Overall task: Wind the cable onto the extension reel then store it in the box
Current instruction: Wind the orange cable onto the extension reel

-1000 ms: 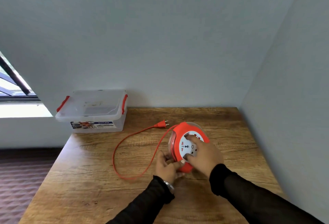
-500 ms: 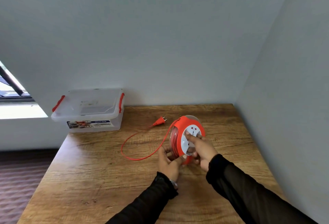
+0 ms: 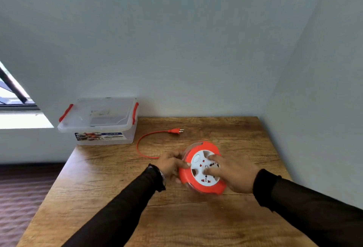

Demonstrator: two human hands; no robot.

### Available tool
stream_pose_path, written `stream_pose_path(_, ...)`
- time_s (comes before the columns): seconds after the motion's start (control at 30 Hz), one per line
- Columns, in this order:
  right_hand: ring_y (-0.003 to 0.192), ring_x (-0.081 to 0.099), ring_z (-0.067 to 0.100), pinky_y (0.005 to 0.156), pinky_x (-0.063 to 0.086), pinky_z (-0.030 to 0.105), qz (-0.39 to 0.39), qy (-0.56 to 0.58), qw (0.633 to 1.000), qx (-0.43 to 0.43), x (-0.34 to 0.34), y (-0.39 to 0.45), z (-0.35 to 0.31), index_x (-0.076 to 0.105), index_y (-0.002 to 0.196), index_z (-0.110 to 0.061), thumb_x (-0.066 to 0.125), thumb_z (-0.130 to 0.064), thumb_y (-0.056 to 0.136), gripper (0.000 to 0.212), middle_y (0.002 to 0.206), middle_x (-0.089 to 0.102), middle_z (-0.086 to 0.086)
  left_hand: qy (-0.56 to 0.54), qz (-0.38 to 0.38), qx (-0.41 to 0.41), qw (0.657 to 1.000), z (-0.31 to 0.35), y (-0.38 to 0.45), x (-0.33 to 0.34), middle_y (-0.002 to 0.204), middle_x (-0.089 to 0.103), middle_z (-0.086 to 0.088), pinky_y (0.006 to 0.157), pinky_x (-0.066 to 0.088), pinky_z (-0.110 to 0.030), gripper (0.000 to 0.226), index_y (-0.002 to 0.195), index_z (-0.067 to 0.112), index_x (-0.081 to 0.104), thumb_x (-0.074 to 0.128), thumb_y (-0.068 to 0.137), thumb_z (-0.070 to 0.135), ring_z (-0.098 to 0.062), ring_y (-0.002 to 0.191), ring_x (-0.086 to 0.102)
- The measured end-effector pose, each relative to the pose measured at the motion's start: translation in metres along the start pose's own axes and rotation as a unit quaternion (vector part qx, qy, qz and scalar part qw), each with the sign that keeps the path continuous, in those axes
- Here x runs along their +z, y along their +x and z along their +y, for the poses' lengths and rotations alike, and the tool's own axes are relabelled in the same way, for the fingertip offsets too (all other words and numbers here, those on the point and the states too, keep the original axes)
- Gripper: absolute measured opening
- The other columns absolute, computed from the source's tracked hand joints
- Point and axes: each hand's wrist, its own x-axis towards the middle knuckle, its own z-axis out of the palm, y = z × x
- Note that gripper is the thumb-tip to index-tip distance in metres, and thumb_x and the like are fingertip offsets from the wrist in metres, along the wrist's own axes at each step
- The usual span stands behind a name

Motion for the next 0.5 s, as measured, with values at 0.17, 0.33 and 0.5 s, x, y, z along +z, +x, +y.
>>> stream_pose_path(0.17, 0.095, 0.058, 0.036, 0.062, 0.039, 0.033, -0.084, -0.02, 0.996, -0.037, 0.0, 0.01, -0.007, 0.012, 0.138, -0.053, 0.049, -0.024, 0.092, 0.065, 0.139, 0.036, 0.017, 0.126, -0.087, -0.027, 0.988, 0.018, 0.006, -0.01, 0.078, 0.073, 0.0, 0.043, 0.055, -0.027, 0.019, 0.088, 0.026, 0.072, 0.071, 0.076, 0.01, -0.021, 0.066, 0.068)
stream_pose_path(0.33, 0.087, 0.057, 0.031, 0.056, 0.03, 0.032, -0.063, -0.082, 0.994, -0.047, -0.003, 0.023, -0.014, 0.024, 0.137, -0.046, 0.054, -0.03, 0.089, 0.059, 0.11, 0.055, 0.015, 0.122, -0.078, -0.046, 0.988, 0.019, 0.003, -0.004, 0.087, 0.072, -0.007, 0.045, 0.056, -0.03, 0.024, 0.1, 0.017, 0.069, 0.071, 0.078, 0.008, -0.023, 0.069, 0.069)
stream_pose_path(0.5, 0.099, 0.057, 0.032, 0.069, 0.039, 0.037, -0.009, -0.082, 0.996, -0.017, 0.004, 0.026, -0.012, 0.028, 0.134, -0.045, 0.06, -0.025, 0.086, 0.061, 0.117, 0.054, 0.016, 0.02, 0.002, -0.027, 0.999, 0.004, -0.005, 0.005, 0.084, 0.071, -0.006, 0.042, 0.055, -0.029, 0.03, 0.107, 0.011, 0.063, 0.07, 0.078, 0.002, -0.02, 0.061, 0.069)
